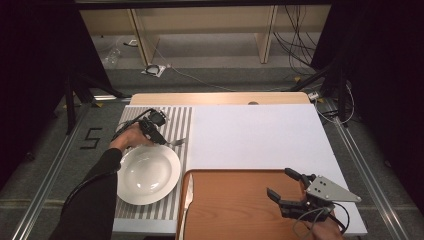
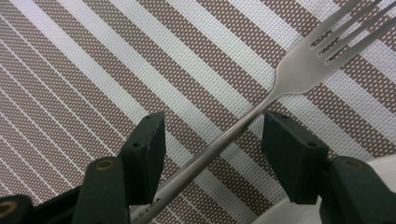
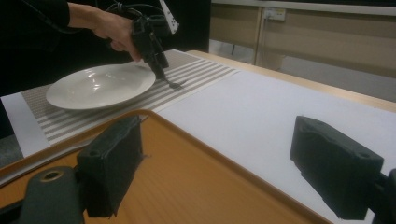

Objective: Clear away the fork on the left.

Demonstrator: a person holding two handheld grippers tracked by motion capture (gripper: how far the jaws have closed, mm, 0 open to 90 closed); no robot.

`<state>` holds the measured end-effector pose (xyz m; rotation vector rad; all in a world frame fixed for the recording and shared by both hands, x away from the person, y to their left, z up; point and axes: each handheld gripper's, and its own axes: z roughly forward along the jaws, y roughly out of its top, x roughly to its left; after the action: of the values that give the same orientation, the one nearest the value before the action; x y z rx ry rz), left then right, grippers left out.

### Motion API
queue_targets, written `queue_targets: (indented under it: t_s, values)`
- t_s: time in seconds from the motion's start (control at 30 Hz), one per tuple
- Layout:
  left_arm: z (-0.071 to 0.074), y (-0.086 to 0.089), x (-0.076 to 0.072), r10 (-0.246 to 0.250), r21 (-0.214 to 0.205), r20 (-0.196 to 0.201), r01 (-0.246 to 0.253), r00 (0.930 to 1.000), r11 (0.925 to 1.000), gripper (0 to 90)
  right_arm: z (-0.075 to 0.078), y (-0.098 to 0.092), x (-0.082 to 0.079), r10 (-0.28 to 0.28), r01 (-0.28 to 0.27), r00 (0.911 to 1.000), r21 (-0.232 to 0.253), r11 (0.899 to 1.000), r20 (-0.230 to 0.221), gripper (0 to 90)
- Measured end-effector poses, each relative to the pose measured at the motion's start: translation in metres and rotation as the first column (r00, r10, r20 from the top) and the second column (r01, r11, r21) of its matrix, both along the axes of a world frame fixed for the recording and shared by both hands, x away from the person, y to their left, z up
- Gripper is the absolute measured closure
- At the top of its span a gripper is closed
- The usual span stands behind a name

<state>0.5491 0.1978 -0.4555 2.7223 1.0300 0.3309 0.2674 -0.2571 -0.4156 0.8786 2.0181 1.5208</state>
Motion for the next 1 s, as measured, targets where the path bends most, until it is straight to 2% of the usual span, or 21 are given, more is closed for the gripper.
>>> queue_targets:
  t_s: [0.13,0.27,0.4,0.53,0.6,0.9,1.0]
  values:
    - [-0.003,-0.0021,0.0009,-0.004,0.013,-0.006,0.004,1.0,0.9999,41.9,-0.0001,0.0002,0.0,0.002,-0.002,1.0,-0.002,1.0,0.0,17.9]
    - [-0.0048,-0.0031,0.0014,-0.008,0.004,-0.014,0.008,0.9999,1.0,44.1,-0.0001,0.0,0.0,0.002,-0.002,1.0,0.001,1.0,0.004,17.9]
    - [-0.0045,-0.0041,0.001,-0.017,0.012,-0.011,0.017,0.9998,0.9998,45.0,0.0,0.0,0.0,0.002,-0.002,1.0,0.001,1.0,0.004,17.9]
    - [-0.005,-0.0034,0.0007,-0.006,0.001,-0.004,0.006,1.0,1.0,47.3,0.0002,0.0,-0.0004,0.002,-0.002,1.0,-0.002,1.0,0.002,18.0]
    - [-0.0062,-0.0038,0.0,-0.007,0.013,-0.002,0.007,1.0,0.9999,48.4,0.0002,0.0,-0.0004,0.002,-0.002,1.0,-0.002,1.0,0.002,18.0]
    - [-0.0061,-0.0001,0.0021,0.022,-0.019,-0.024,-0.022,0.9995,0.9996,51.1,0.0003,0.0,-0.0004,0.001,-0.001,1.0,-0.006,1.0,0.0,18.0]
    - [-0.0059,-0.0005,0.0014,0.024,-0.021,-0.029,-0.024,0.9993,0.9995,54.6,0.0001,-0.0003,-0.0002,0.001,-0.001,1.0,-0.009,1.0,0.002,18.0]
